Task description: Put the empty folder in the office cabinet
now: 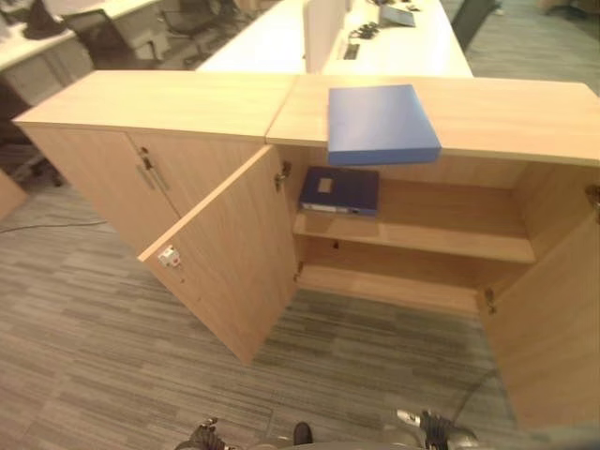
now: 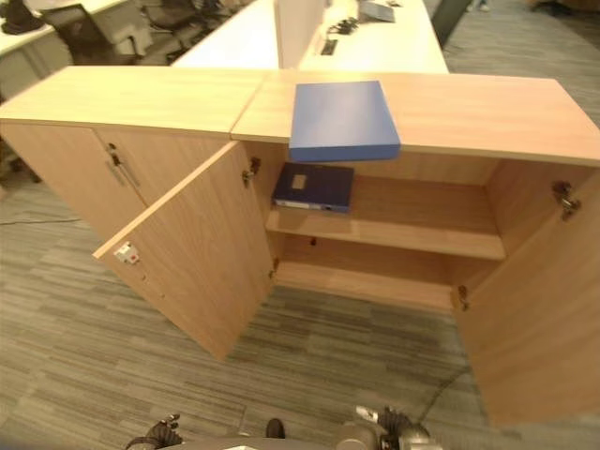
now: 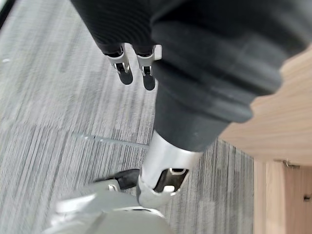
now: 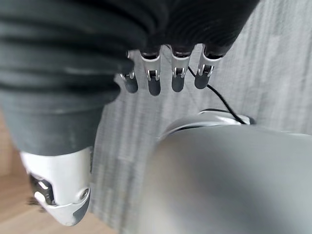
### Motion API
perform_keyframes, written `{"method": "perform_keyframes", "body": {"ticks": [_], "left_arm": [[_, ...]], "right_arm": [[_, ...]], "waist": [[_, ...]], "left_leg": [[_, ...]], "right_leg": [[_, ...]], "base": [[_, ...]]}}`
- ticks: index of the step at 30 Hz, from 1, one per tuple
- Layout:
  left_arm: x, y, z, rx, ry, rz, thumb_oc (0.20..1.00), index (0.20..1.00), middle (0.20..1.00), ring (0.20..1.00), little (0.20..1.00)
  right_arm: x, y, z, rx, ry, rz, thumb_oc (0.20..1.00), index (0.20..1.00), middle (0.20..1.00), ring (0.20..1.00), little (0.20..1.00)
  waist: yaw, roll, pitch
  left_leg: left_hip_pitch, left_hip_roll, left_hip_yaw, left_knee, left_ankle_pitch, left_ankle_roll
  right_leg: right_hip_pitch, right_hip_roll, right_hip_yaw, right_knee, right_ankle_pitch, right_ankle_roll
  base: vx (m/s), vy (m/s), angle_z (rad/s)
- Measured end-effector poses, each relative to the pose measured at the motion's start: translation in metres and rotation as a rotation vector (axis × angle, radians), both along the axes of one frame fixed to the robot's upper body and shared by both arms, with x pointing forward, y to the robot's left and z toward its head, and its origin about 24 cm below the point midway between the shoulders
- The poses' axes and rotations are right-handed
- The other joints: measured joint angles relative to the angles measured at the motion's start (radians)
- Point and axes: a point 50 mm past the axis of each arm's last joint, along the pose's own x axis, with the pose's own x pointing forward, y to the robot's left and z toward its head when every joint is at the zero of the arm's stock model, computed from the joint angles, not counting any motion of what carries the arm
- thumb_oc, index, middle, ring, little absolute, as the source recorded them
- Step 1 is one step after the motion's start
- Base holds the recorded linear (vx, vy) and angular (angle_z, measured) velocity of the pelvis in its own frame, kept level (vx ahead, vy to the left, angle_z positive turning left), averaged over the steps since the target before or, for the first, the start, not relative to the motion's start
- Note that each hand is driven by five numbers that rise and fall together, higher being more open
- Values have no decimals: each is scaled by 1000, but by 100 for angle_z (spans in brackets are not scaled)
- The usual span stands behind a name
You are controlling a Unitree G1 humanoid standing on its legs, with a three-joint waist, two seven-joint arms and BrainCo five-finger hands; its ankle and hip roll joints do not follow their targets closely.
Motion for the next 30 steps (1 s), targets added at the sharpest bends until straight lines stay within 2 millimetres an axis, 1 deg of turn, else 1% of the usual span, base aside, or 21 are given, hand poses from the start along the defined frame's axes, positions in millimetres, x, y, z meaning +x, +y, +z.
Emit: {"method": "perform_keyframes", "body": {"ticks": [1, 3, 5, 6, 7, 10, 12, 13, 14, 15, 16, 18, 20, 21, 22, 23, 24, 25, 27, 28, 30], "left_arm": [[-4, 3, 0, 7, 5, 5, 1000, 1000, 1000, 1000, 1000], [-14, 3, -2, 4, 40, 19, 1000, 1000, 1000, 1000, 1000], [-16, 2, -2, 4, 52, 24, 1000, 1000, 1000, 1000, 1000], [-19, 3, -3, 4, 61, 26, 1000, 1000, 1000, 1000, 1000], [-17, 2, -3, 7, 55, 26, 1000, 1000, 1000, 1000, 1000], [-13, -1, -2, 9, 25, 10, 1000, 1000, 1000, 1000, 1000], [-13, 1, -1, 20, 21, 12, 1000, 1000, 1000, 1000, 1000], [-17, 3, -2, 27, 32, 12, 1000, 1000, 1000, 1000, 1000], [-18, 4, -1, 34, 35, 9, 1000, 1000, 1000, 1000, 1000], [-17, 7, -1, 43, 33, 9, 1000, 1000, 1000, 1000, 1000], [-19, 12, 0, 59, 41, 12, 1000, 1000, 1000, 1000, 1000], [-6, 19, 4, 84, 10, 9, 1000, 1000, 1000, 1000, 1000], [5, 20, 7, 91, -35, 12, 1000, 1000, 1000, 1000, 1000], [8, 20, 8, 90, -44, 14, 1000, 1000, 1000, 1000, 1000], [13, 17, 8, 79, -64, 15, 1000, 1000, 1000, 1000, 1000], [16, 14, 8, 71, -71, 10, 1000, 1000, 1000, 1000, 1000], [19, 12, 8, 64, -79, 8, 1000, 1000, 1000, 1000, 1000], [19, 11, 8, 59, -76, 1, 1000, 1000, 1000, 1000, 1000], [19, 9, 8, 37, -78, 6, 1000, 1000, 1000, 1000, 1000], [21, 7, 8, 23, -92, -2, 1000, 1000, 1000, 1000, 1000], [22, 7, 9, 14, -93, -40, 1000, 1000, 1000, 1000, 1000]], "right_arm": [[1, 3, 0, 12, -5, 3, 1000, 1000, 1000, 1000, 1000], [-1, 3, -1, 24, -8, -22, 1000, 1000, 1000, 1000, 1000], [-1, 4, -1, 32, -11, -30, 1000, 1000, 1000, 1000, 1000], [-1, 4, -1, 33, -10, -31, 1000, 1000, 1000, 1000, 1000], [-8, 4, -3, 31, 3, -40, 1000, 1000, 1000, 1000, 1000], [-16, 4, -5, 23, 33, -27, 1000, 1000, 1000, 1000, 1000], [-18, 4, -6, 15, 46, 6, 1000, 1000, 1000, 1000, 1000], [-20, 5, -6, 9, 55, 24, 1000, 1000, 1000, 1000, 1000], [-19, 4, -6, 5, 51, 24, 1000, 1000, 1000, 1000, 1000], [-16, 5, -5, 4, 42, 24, 1000, 1000, 1000, 1000, 1000], [-11, 6, -4, 5, 24, 26, 1000, 1000, 1000, 1000, 1000], [-6, 7, -3, 7, 11, 29, 1000, 1000, 1000, 1000, 1000], [-4, 2, -1, -17, -4, 33, 1000, 1000, 1000, 1000, 1000], [-4, 2, -1, -19, -1, 32, 1000, 1000, 1000, 1000, 1000], [-4, 1, -1, -27, 1, 30, 1000, 1000, 1000, 1000, 1000], [-5, 1, -1, -27, 7, 28, 1000, 1000, 1000, 1000, 1000], [-5, 1, -2, -27, 11, 27, 1000, 1000, 1000, 1000, 1000], [-8, 0, -2, -28, 22, 23, 1000, 1000, 1000, 1000, 1000], [-7, -2, -2, -35, 22, 20, 1000, 1000, 1000, 1000, 1000], [-7, -4, -1, -39, 20, 22, 1000, 1000, 1000, 1000, 1000], [-5, -4, 0, -37, 13, 25, 1000, 1000, 1000, 1000, 1000]], "waist": [[6, -14, 14], [-10, -27, 21], [-26, -36, 32], [-29, -39, 36], [-37, -52, 38], [-32, -63, 24], [-36, -62, 0], [-33, -60, -15], [-30, -55, -20], [-23, -63, -24], [-20, -74, -32], [-19, -118, -28], [-14, -114, -18], [-9, -114, -15], [-6, -109, -7], [-7, -103, -6], [-12, -97, 1], [-18, -94, 7], [-19, -86, 20], [-17, -70, 27], [-25, -61, 25]], "left_leg": [[-7, 3, 15, 0, 0, 0], [-15, 1, 21, 2, -2, -4], [-18, 2, 19, 1, -6, -9], [-18, 1, 19, 1, -7, -11], [-12, -1, 10, 0, -13, -21], [24, 20, -25, 1, -34, -51], [41, 70, -60, 11, -40, -75], [44, 105, -79, 27, -45, -89], [39, 139, -82, 60, -63, -105], [32, 157, -84, 96, -69, -109], [-4, 178, -104, 182, -73, -115], [-111, 177, -122, 399, -74, -127], [-244, 207, -171, 679, -60, -151], [-264, 209, -165, 712, -63, -149], [-295, 193, -154, 697, -65, -147], [-308, 173, -141, 610, -64, -149], [-309, 160, -124, 490, -61, -148], [-286, 147, -103, 311, -42, -160], [-267, 135, -99, 150, 14, -172], [-265, 138, -118, 140, 22, -164], [-233, 135, -120, 113, 34, -161]], "right_leg": [[-18, -5, -40, -106, 24, 40], [-39, 5, -40, -216, 51, 77], [-34, 31, -36, -385, 99, 100], [-31, 38, -37, -428, 115, 99], [-17, 43, -48, -455, 135, 75], [16, 61, -70, -415, 154, 46], [42, 109, -90, -424, 183, 9], [72, 152, -95, -455, 186, -22], [96, 185, -100, -481, 178, -35], [116, 209, -102, -504, 182, -63], [148, 232, -109, -537, 174, -75], [173, 230, -123, -569, 179, -110], [206, 261, -135, -569, 158, -157], [213, 266, -134, -569, 152, -164], [226, 271, -131, -569, 137, -170], [226, 273, -126, -575, 129, -166], [226, 280, -118, -579, 123, -163], [229, 281, -113, -579, 113, -153], [233, 292, -110, -573, 110, -154], [241, 305, -95, -573, 110, -154], [261, 315, -86, -577, 108, -164]], "base": [[115, -192, -23], [174, -221, -14], [242, -271, -2], [222, -263, 19], [174, -209, 24], [245, -321, 38], [205, -327, 40], [162, -305, 27], [156, -337, 8], [86, -300, -2], [55, -317, 10], [31, -255, 8], [76, -122, -4], [120, -34, 0], [135, 3, -7], [196, 74, -11], [164, 103, -8], [147, 103, -4], [123, 94, -19], [176, 109, -47], [166, 111, -34]]}}
